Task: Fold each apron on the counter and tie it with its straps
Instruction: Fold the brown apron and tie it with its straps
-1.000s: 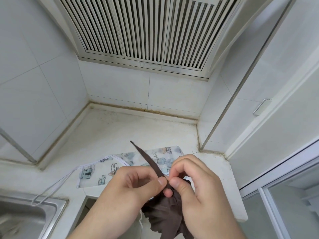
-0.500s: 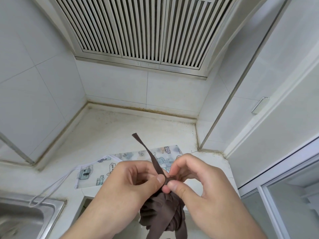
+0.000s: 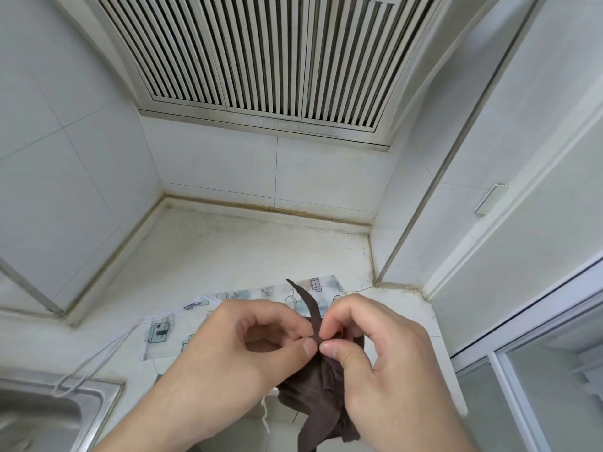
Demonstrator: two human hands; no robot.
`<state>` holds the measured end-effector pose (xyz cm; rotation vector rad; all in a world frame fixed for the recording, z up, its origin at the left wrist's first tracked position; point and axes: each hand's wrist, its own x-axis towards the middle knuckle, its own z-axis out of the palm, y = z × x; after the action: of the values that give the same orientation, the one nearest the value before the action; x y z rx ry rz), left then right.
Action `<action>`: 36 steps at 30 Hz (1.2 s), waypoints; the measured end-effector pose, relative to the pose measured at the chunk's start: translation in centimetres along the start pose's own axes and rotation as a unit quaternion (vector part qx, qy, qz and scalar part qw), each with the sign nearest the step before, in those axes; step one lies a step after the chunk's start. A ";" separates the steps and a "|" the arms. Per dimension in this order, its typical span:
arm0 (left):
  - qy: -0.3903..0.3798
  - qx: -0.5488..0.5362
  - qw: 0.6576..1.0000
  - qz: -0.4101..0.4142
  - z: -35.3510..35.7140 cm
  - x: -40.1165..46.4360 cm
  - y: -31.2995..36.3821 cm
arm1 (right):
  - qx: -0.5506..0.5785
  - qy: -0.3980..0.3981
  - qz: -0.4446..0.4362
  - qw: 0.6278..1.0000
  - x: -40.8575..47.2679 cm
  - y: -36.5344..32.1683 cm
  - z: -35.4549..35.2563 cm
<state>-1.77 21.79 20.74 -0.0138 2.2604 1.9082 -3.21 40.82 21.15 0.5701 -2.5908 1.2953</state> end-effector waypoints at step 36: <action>0.158 0.332 0.899 0.239 1.1 -0.3 -3.0 | -0.015 -0.179 0.199 0.963 0.6 -1.2 0.8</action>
<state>-1.00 22.28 17.66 0.3838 3.2757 1.2398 -3.24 39.37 21.68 0.3078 -3.1434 1.3657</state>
